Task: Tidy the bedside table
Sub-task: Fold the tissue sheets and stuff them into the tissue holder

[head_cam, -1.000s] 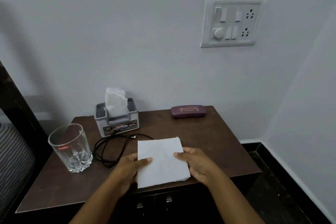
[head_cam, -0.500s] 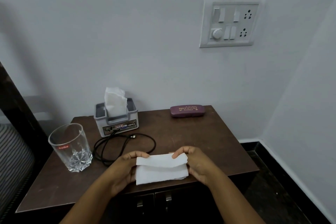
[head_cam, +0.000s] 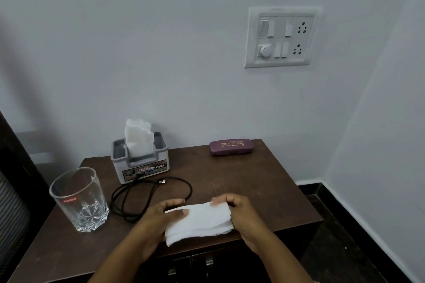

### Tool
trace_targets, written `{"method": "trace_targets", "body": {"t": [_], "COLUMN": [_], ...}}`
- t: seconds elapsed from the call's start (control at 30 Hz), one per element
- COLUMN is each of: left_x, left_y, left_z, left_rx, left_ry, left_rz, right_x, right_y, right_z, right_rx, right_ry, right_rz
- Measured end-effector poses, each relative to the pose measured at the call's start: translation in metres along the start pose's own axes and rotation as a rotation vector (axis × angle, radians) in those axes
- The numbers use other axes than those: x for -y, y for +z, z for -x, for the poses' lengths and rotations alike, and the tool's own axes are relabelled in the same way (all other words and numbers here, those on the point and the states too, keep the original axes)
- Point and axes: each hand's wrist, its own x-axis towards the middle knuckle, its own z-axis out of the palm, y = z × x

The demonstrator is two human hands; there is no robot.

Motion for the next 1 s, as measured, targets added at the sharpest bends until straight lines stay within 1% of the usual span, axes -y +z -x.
{"method": "trace_targets", "body": {"t": [0.03,0.1,0.13,0.17,0.27,0.33,0.4,0.47,0.53,0.6,0.63,0.7,0.73,0.8,0.87,0.93,1.0], "left_x": [0.001,0.001,0.000,-0.001,0.002,0.008,0.015,0.020,0.023,0.017,0.012,0.001,-0.005,-0.020,-0.042,-0.070,-0.099], "left_y": [0.000,0.001,0.002,0.004,0.016,0.025,0.033,0.035,0.032,0.027,0.024,0.017,0.011,-0.002,-0.015,-0.028,-0.045], "left_z": [0.001,0.006,0.011,0.014,0.029,0.037,0.047,0.055,0.060,0.065,0.067,0.070,0.070,0.070,0.069,0.067,0.059], "left_rx": [-0.016,-0.024,-0.018,-0.010,-0.056,-0.133,-0.204,-0.235,-0.236,-0.186,-0.131,-0.049,-0.041,-0.049,-0.072,-0.061,-0.079], "left_ry": [0.024,0.081,0.111,0.144,0.183,0.174,0.151,0.138,0.148,0.122,0.103,0.073,0.091,0.193,0.309,0.407,0.486], "left_rz": [0.024,0.080,0.112,0.141,0.255,0.351,0.408,0.437,0.425,0.412,0.387,0.297,0.246,0.126,0.030,-0.036,-0.110], "right_x": [0.000,-0.001,-0.003,-0.005,-0.009,-0.004,0.002,0.006,0.011,0.017,0.021,0.030,0.035,0.044,0.056,0.072,0.091], "right_y": [-0.002,-0.006,-0.006,-0.005,0.015,0.030,0.042,0.049,0.052,0.049,0.046,0.041,0.041,0.046,0.055,0.067,0.078], "right_z": [0.004,0.015,0.022,0.028,0.046,0.053,0.054,0.050,0.046,0.045,0.045,0.047,0.047,0.043,0.035,0.025,0.008], "right_rx": [0.022,0.066,0.097,0.129,0.180,0.185,0.159,0.051,-0.044,-0.055,-0.041,0.043,0.088,0.118,0.153,0.220,0.209], "right_ry": [0.027,0.135,0.190,0.233,0.314,0.271,0.157,0.064,0.015,-0.018,-0.031,-0.051,-0.061,-0.089,-0.136,-0.164,-0.232], "right_rz": [-0.168,-0.596,-0.761,-0.865,-0.965,-0.973,-0.888,-0.754,-0.638,-0.514,-0.427,-0.227,-0.142,-0.031,-0.015,0.001,0.096]}}
